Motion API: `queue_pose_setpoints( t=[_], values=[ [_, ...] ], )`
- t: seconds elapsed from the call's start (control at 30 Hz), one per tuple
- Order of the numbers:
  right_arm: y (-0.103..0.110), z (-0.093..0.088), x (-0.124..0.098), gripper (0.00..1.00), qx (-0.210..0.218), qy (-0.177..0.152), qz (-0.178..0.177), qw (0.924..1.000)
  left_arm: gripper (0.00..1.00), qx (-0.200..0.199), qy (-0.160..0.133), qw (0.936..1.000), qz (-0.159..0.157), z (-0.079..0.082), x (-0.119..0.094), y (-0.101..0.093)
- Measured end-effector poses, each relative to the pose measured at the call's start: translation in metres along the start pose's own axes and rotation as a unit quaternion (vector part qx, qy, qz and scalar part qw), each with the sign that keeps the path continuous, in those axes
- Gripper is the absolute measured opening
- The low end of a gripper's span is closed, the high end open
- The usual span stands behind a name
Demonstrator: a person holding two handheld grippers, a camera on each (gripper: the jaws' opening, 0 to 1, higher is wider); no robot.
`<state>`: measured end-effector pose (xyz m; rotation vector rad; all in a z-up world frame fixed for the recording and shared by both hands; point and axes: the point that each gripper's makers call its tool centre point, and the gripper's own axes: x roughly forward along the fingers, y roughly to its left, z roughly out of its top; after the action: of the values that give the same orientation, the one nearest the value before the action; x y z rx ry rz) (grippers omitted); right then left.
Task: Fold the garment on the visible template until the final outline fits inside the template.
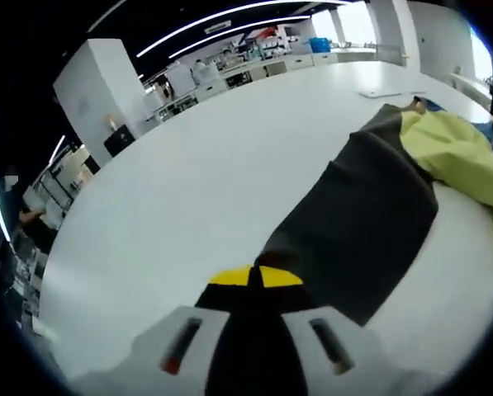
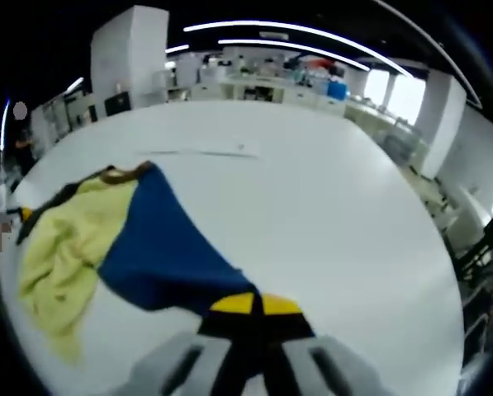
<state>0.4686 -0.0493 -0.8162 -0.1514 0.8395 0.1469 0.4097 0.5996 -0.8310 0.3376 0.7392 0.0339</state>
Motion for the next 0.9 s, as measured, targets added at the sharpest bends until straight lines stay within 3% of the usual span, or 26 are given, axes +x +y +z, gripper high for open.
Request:
queue_pose_setpoints(
  t=[0.43, 0.77, 0.9],
  values=[
    [-0.018, -0.005, 0.019, 0.0, -0.023, 0.019, -0.018, 0.9994, 0.0, -0.004, 0.008, 0.9999, 0.009, 0.002, 0.01, 0.015],
    [-0.018, -0.003, 0.018, 0.0, -0.013, 0.014, -0.007, 0.9998, 0.0, -0.013, 0.009, 0.9998, 0.01, 0.001, 0.011, 0.02],
    [-0.021, -0.001, 0.013, 0.04, -0.008, 0.006, -0.01, 0.9999, 0.1, -0.026, -0.003, 0.9996, 0.011, 0.004, 0.006, 0.023]
  ],
)
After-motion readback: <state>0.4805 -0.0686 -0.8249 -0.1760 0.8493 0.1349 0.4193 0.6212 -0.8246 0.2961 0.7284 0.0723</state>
